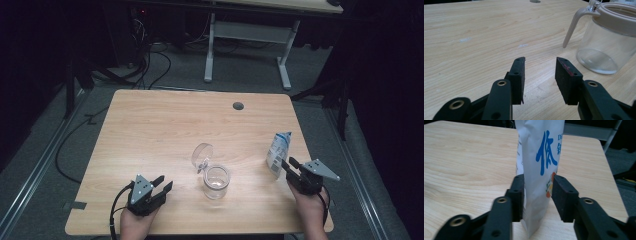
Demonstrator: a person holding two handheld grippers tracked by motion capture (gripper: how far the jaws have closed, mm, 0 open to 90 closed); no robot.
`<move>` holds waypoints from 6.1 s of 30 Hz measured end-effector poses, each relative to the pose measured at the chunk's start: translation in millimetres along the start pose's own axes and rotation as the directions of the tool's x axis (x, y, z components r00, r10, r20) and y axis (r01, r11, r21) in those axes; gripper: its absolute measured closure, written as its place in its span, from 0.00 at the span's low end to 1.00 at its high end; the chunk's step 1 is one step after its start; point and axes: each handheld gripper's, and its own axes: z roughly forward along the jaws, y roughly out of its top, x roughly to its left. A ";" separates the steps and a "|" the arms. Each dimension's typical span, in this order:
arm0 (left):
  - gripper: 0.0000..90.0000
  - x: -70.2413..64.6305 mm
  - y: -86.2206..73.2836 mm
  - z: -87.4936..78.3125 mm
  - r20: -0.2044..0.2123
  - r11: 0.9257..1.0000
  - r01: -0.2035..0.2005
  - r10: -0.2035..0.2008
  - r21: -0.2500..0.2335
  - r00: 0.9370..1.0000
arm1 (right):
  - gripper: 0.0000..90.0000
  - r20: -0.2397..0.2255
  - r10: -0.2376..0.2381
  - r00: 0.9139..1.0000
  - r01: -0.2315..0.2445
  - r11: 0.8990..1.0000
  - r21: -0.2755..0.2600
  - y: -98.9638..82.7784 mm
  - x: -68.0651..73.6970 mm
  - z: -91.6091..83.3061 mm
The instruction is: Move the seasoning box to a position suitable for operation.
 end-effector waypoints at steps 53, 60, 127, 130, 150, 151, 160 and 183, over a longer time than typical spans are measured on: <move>0.66 10.3 -12.0 -20.9 -0.051 0.999 0.037 -0.037 -0.001 0.998 | 0.99 -0.061 -0.041 0.997 0.040 0.999 -0.017 11.8 2.5 14.2; 0.64 8.0 -9.4 -19.1 -0.028 0.999 0.032 -0.033 -0.014 0.999 | 0.99 -0.130 -0.005 0.992 0.001 1.000 -0.030 14.4 3.7 6.5; 0.61 -7.7 7.4 11.5 0.087 0.996 -0.050 0.057 -0.075 0.995 | 0.99 -0.231 -0.114 0.966 0.164 0.964 0.209 49.5 50.5 -28.0; 0.62 -7.6 5.1 11.3 0.085 0.996 -0.045 0.052 -0.074 0.995 | 0.99 -0.245 -0.116 0.963 0.179 0.951 0.253 54.2 48.7 -26.7; 0.61 -7.6 1.3 6.1 0.093 0.994 -0.061 0.069 -0.089 0.993 | 1.00 -0.318 -0.117 0.941 0.270 0.825 0.496 95.8 52.4 -8.0; 0.61 -7.8 1.1 6.1 0.095 0.994 -0.059 0.067 -0.089 0.993 | 1.00 -0.317 -0.112 0.942 0.269 0.819 0.508 97.7 52.9 -7.6; 0.61 -10.1 0.0 4.7 0.100 0.994 -0.062 0.071 -0.092 0.992 | 1.00 -0.324 -0.121 0.938 0.296 0.765 0.572 107.3 56.1 -4.8; 0.61 -11.1 -0.9 6.5 0.109 0.994 -0.068 0.076 -0.083 0.991 | 1.00 -0.359 -0.141 0.923 0.364 0.619 0.695 112.4 61.2 3.6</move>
